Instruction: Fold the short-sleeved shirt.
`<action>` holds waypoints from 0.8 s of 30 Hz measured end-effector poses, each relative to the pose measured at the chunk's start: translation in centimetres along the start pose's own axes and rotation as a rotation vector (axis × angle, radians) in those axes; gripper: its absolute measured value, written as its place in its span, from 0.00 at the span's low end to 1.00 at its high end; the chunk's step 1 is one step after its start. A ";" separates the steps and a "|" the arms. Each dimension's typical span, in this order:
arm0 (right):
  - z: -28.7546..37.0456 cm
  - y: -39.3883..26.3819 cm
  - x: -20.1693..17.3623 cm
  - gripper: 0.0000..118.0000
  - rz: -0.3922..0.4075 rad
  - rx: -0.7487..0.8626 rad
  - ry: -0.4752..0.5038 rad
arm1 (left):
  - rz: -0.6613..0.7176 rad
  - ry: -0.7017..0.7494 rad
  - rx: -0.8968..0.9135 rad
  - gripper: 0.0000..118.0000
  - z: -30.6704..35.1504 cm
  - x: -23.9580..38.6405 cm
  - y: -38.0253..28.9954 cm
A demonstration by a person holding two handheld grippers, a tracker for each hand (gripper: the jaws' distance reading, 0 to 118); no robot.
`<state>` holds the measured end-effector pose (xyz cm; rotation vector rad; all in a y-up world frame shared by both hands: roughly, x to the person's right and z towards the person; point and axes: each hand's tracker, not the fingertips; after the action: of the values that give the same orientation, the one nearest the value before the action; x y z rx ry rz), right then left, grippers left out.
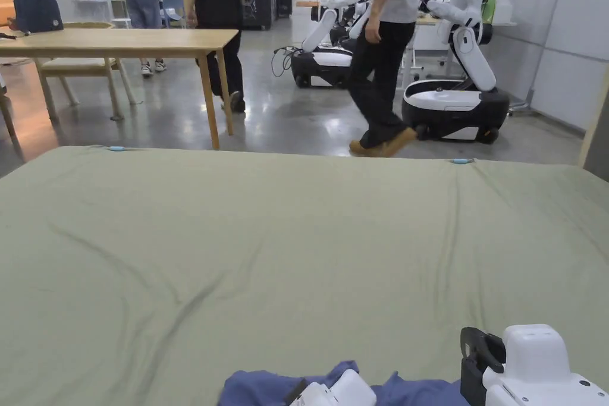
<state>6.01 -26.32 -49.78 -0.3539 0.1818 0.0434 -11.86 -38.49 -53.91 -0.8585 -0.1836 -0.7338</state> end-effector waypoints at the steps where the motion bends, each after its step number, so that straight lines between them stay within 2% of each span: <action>1: 0.2 -0.1 0.4 0.00 -0.001 0.000 -0.001 | 0.059 -0.056 -0.007 0.28 -0.1 -0.5 -0.1; 2: 0.4 -0.1 0.8 0.00 -0.003 0.000 -0.002 | 0.129 -0.078 0.043 0.44 0.6 -1.4 -0.2; 3: 0.6 -0.2 1.2 0.00 -0.007 0.000 -0.003 | 0.214 -0.113 0.131 0.68 1.6 -3.0 -0.6; 4: 0.7 -0.2 1.5 0.00 -0.013 0.003 -0.004 | 0.302 -0.195 0.207 0.77 2.8 -4.8 -0.7; 8: 1.1 -0.1 2.5 0.00 -0.043 0.009 -0.002 | 0.708 -0.395 0.350 0.79 6.7 -12.1 -3.0; 10: 1.2 -0.1 2.7 0.00 -0.049 0.018 0.000 | 0.895 -0.371 0.378 0.80 6.3 -14.6 -4.6; 12: 1.0 -0.2 2.9 0.00 -0.072 0.020 0.008 | 0.976 -0.313 0.270 0.79 4.9 -15.8 -5.4; 13: 0.9 -0.3 2.9 0.00 -0.083 0.016 0.012 | 0.984 -0.361 0.261 0.75 4.0 -15.9 -6.0; 14: 0.7 -0.4 3.0 0.00 -0.090 0.011 0.015 | 0.991 -0.456 0.279 0.60 3.4 -16.0 -6.5; 15: 0.5 -0.5 3.0 0.00 -0.091 0.007 0.015 | 1.015 -0.554 0.264 0.26 2.6 -15.1 -6.3; 16: 0.4 -0.6 3.0 0.00 -0.091 0.003 0.015 | 1.029 -0.598 0.221 0.09 1.7 -14.2 -6.4; 20: 0.3 -0.7 3.2 0.00 -0.100 -0.004 0.014 | 0.892 -0.656 0.111 0.09 0.5 -9.3 -5.3; 22: 0.3 -0.7 3.3 0.00 -0.097 -0.004 0.010 | 0.878 -0.749 0.144 0.09 0.4 -7.8 -4.6; 24: 0.3 -0.8 3.5 0.00 -0.088 -0.008 0.006 | 0.879 -0.750 0.200 0.09 1.3 -6.6 -3.6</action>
<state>9.53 -26.91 -49.84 -0.3694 0.1723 -0.0438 -18.98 -35.71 -53.66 -0.8800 -0.4930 0.4447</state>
